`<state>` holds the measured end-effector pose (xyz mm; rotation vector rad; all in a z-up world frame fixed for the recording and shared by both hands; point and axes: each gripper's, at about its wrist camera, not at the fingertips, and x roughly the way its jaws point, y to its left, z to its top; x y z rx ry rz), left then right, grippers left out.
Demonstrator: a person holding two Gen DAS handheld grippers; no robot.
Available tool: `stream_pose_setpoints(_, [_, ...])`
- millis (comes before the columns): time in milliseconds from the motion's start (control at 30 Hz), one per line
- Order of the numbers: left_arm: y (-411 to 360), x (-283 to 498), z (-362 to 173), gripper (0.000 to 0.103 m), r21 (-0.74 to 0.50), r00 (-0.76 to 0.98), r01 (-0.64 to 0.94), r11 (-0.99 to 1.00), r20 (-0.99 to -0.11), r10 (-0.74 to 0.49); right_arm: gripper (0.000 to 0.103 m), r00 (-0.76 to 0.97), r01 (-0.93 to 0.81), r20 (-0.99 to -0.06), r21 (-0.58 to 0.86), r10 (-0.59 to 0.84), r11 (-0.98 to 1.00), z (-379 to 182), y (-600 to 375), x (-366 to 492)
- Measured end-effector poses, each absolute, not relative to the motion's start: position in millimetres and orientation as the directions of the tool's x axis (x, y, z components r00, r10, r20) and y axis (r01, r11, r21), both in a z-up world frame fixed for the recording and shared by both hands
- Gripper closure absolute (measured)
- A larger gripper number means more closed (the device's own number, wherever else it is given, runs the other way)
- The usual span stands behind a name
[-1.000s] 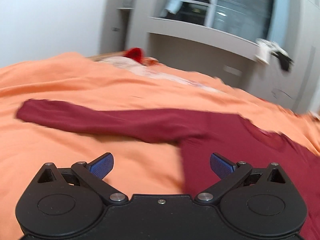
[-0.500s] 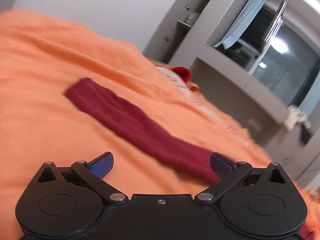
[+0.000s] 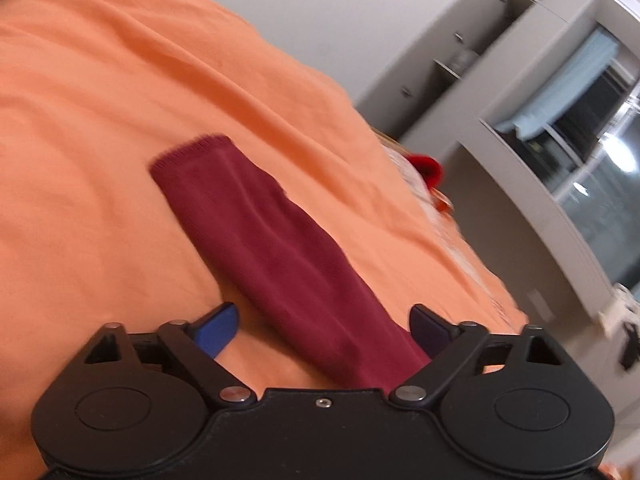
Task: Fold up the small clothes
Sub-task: 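Move the left gripper to the other sleeve cuff and close on it, then lift the cuff with the left gripper and carry the sleeve over the shirt body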
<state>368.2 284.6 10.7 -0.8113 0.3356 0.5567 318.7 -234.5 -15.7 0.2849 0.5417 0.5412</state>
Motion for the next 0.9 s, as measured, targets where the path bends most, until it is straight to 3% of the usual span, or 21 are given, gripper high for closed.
stream_pose_setpoints(200, [299.2, 366.5, 10.6, 0.04, -0.612, 0.756, -0.651, 0.449, -0.467, 0.46, 0.0, 0.717, -0.416, -0.402, 0.409, 0.57, 0.812, -17.5, -237.2, 319.6])
stream_pose_setpoints(333, [312.6, 356.6, 5.8, 0.088, -0.657, 0.735, -0.662, 0.359, -0.477, 0.482, 0.0, 0.717, -0.417, -0.402, 0.407, 0.569, 0.813, -18.4, -237.1, 320.4])
stream_pose_setpoints(367, [314.9, 353.4, 4.6, 0.092, -0.676, 0.739, -0.654, 0.341, -0.474, 0.479, 0.0, 0.718, -0.418, -0.403, 0.404, 0.568, 0.814, -18.7, -236.4, 320.3])
stream_pose_setpoints(533, [310.3, 336.6, 15.2, 0.097, -0.71, 0.79, -0.583, 0.394, -0.383, 0.478, 0.0, 0.721, -0.418, -0.402, 0.397, 0.564, 0.817, -19.0, -235.6, 319.9])
stream_pose_setpoints(667, [285.4, 331.0, 56.3, 0.097, -0.659, 0.863, -0.47, 0.588, -0.205, 0.461, 0.0, 0.724, -0.417, -0.4, 0.393, 0.561, 0.819, -18.2, -235.7, 319.4])
stream_pose_setpoints(767, [254.0, 322.5, 93.0, 0.097, -0.589, 0.931, -0.317, 0.743, -0.046, 0.361, 0.0, 0.729, -0.416, -0.394, 0.395, 0.56, 0.819, -17.1, -236.6, 318.2])
stream_pose_setpoints(900, [195.4, 311.5, 133.8, 0.097, -0.398, 0.983, -0.112, 0.911, 0.092, 0.161, 0.0, 0.735, -0.413, -0.377, 0.41, 0.564, 0.813, -13.8, -242.0, 315.7])
